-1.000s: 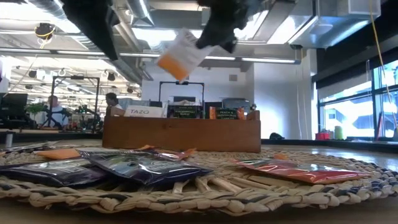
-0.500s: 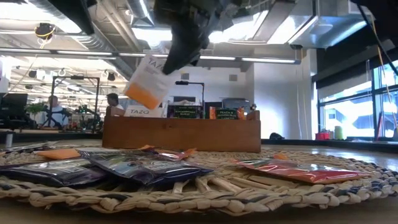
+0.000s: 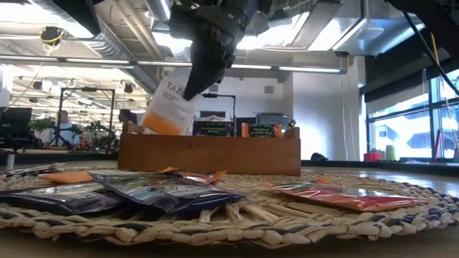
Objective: Pick & Place Tea
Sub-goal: Put the right white tea bag into the left slot of the wooden organizer, then put the orange tea bag into the right slot of the wooden organizer
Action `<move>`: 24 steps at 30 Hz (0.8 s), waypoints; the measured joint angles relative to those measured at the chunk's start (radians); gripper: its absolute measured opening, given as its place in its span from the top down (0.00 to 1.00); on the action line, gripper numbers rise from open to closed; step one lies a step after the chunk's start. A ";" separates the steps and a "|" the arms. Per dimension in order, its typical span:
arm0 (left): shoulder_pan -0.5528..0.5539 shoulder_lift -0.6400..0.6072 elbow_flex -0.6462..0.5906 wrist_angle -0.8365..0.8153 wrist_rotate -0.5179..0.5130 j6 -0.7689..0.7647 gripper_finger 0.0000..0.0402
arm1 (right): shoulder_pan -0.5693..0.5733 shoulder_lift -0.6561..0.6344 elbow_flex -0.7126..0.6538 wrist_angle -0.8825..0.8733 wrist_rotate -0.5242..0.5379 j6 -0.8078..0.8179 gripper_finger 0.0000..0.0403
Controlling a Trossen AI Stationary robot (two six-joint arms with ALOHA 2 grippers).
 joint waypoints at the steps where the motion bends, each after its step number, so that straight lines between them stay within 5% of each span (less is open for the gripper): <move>1: 0.000 0.000 0.000 0.000 0.000 0.000 1.00 | 0.000 0.000 0.000 0.004 0.006 -0.002 0.95; 19: 0.000 0.000 0.000 0.001 -0.043 -0.037 1.00 | 0.010 -0.062 0.003 -0.024 0.165 0.017 0.81; 24: 0.000 0.011 0.000 0.028 -0.044 -0.044 1.00 | 0.077 -0.187 -0.161 0.001 0.161 0.084 0.82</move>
